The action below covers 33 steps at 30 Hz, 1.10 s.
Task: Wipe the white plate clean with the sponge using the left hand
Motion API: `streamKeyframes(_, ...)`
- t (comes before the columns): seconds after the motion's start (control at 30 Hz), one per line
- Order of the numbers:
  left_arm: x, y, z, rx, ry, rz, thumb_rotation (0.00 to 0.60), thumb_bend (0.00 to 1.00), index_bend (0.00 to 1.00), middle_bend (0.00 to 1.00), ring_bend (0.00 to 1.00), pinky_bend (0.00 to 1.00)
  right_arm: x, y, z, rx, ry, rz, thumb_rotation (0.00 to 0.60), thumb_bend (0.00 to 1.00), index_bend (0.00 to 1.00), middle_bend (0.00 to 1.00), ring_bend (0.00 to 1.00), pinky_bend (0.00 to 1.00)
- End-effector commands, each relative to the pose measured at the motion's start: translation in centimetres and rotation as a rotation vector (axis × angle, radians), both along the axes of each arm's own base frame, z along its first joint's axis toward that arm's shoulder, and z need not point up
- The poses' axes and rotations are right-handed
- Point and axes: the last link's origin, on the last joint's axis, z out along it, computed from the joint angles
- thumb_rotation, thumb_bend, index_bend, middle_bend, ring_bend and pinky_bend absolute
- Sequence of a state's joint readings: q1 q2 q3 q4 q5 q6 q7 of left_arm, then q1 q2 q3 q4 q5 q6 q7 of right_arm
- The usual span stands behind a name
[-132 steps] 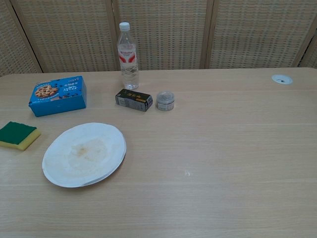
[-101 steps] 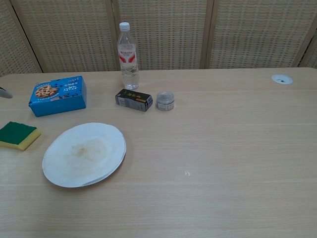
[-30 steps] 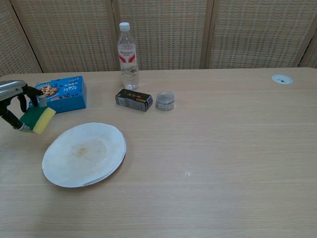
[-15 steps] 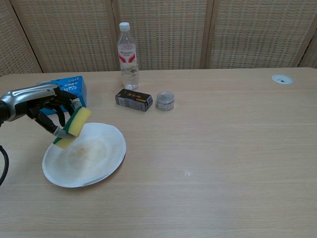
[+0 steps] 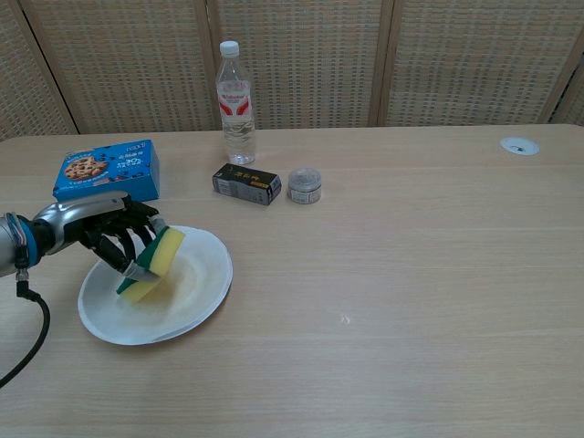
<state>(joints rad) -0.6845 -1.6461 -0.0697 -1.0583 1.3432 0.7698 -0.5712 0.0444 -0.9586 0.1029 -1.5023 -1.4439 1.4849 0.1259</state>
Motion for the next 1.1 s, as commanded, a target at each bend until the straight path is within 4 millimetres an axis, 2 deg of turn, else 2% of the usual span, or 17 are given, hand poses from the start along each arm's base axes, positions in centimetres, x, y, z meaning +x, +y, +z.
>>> streamKeyframes(0.03,-0.1,0.0,-0.6,-0.007,0.016,0.001,0.600,0.14,0.56,0.41,0.36,0.45,0.0,0.0,0.0,0.000,0.000,-0.001,0.600,0.00,0.00,0.00,0.00,0.00)
streamKeyframes(0.33,-0.6,-0.3,-2.0,-0.023,0.039,0.009,0.600,0.14,0.56,0.41,0.37,0.45,-0.1,-0.1,0.1,-0.001,-0.003,-0.005,0.600,0.00,0.00,0.00,0.00,0.00)
streamKeyframes(0.6,-0.5,-0.3,-2.1,-0.012,0.030,0.003,0.600,0.14,0.56,0.41,0.37,0.45,-0.1,-0.2,0.1,0.000,-0.005,-0.004,0.600,0.00,0.00,0.00,0.00,0.00)
streamKeyframes(0.77,0.3,0.1,-0.8,0.021,-0.005,-0.027,0.600,0.14,0.56,0.41,0.37,0.45,-0.1,-0.1,0.2,-0.002,-0.009,-0.003,0.600,0.00,0.00,0.00,0.00,0.00)
streamKeyframes(1.0,1.9,1.0,2.8,0.075,0.026,-0.134,0.600,0.14,0.56,0.41,0.37,0.45,0.0,0.0,0.3,-0.003,-0.015,0.003,0.600,0.00,0.00,0.00,0.00,0.00)
streamKeyframes(1.1,2.1,1.1,3.6,0.074,0.056,-0.158,0.600,0.14,0.56,0.41,0.37,0.45,0.0,0.1,0.3,-0.002,-0.016,0.004,0.600,0.00,0.00,0.00,0.00,0.00)
